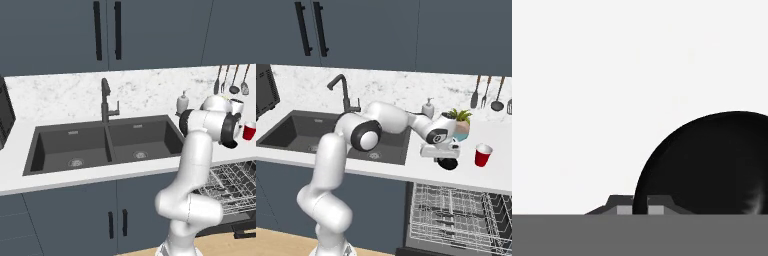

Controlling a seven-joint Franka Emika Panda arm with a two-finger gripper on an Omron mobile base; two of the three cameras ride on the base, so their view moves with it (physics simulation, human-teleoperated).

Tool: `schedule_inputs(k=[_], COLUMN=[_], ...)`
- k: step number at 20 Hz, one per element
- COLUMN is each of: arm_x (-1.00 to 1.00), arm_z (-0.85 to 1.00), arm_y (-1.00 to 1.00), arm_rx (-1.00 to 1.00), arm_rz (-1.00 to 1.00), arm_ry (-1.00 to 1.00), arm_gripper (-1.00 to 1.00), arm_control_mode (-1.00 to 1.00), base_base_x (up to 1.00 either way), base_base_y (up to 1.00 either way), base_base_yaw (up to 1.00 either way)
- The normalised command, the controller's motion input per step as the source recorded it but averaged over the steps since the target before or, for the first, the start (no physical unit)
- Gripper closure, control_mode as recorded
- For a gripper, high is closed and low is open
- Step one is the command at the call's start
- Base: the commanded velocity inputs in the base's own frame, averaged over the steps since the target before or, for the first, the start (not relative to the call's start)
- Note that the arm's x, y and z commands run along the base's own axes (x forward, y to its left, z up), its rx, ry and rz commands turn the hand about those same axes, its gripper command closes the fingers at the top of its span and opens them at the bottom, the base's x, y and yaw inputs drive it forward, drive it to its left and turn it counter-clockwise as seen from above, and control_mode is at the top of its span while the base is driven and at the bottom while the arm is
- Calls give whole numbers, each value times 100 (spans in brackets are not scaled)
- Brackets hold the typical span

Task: Pick up the cup and bowl from the counter, place them in the dishwasher, and close the dishwasher door.

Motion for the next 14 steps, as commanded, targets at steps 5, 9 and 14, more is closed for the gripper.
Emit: schedule_inputs(k=[5, 9, 14], arm_x=[-100, -78, -25], arm_z=[0, 0, 0], arm_y=[31, 17, -2], arm_rx=[0, 0, 0], arm_rz=[22, 18, 3], arm_ry=[-3, -1, 0], arm_gripper=[100, 100, 100], arm_control_mode=[-100, -100, -100], base_base_x=[0, 0, 0], base_base_y=[0, 0, 0], base_base_yaw=[0, 0, 0])
